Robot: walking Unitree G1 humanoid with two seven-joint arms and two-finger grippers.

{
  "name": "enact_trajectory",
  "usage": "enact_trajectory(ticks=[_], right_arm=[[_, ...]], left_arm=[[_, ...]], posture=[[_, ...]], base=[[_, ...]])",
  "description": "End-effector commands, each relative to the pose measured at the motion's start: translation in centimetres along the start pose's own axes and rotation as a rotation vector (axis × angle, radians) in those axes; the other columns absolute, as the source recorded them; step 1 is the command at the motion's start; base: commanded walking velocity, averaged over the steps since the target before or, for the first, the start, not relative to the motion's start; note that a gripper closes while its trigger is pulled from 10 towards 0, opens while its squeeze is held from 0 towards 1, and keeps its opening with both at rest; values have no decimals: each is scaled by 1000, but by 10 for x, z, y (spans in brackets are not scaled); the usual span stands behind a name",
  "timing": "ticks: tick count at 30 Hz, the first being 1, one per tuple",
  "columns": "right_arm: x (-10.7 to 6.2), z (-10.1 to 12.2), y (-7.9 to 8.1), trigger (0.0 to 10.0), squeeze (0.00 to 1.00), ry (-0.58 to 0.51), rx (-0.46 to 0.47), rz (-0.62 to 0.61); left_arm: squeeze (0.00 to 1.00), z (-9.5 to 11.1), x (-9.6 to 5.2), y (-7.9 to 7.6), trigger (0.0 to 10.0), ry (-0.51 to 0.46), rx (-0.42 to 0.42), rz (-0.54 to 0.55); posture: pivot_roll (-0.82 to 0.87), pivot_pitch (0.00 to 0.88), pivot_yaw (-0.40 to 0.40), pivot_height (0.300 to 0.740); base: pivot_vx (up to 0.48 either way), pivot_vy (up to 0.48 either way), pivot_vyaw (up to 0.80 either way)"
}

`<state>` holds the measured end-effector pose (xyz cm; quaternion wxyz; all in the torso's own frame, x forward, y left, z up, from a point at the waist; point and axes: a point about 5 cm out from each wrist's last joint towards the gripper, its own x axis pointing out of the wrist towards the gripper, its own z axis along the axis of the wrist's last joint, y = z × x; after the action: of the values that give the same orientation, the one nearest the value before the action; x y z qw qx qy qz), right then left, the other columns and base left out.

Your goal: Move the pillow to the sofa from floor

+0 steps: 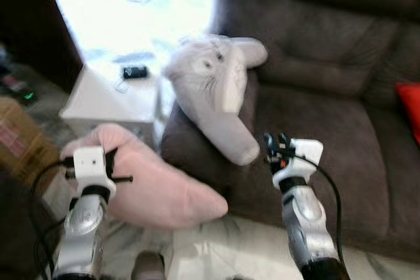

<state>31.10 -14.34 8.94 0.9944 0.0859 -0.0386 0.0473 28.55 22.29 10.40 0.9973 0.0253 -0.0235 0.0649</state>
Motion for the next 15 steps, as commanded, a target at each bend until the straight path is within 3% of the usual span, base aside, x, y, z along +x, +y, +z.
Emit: enact_trajectory(ticks=[1,15], right_arm=[[-2,-5,-1,10000,0,20,10,-6],[2,-5,4,10000,0,8,30,-2]], left_arm=[[0,27,6,-1,10000,-127,-10,-5],[0,27,6,-6,10000,-118,-20,-35]], posture=[[175,63,-119,740],[191,54,-116,740]], base=[[0,0,0],[0,0,0]])
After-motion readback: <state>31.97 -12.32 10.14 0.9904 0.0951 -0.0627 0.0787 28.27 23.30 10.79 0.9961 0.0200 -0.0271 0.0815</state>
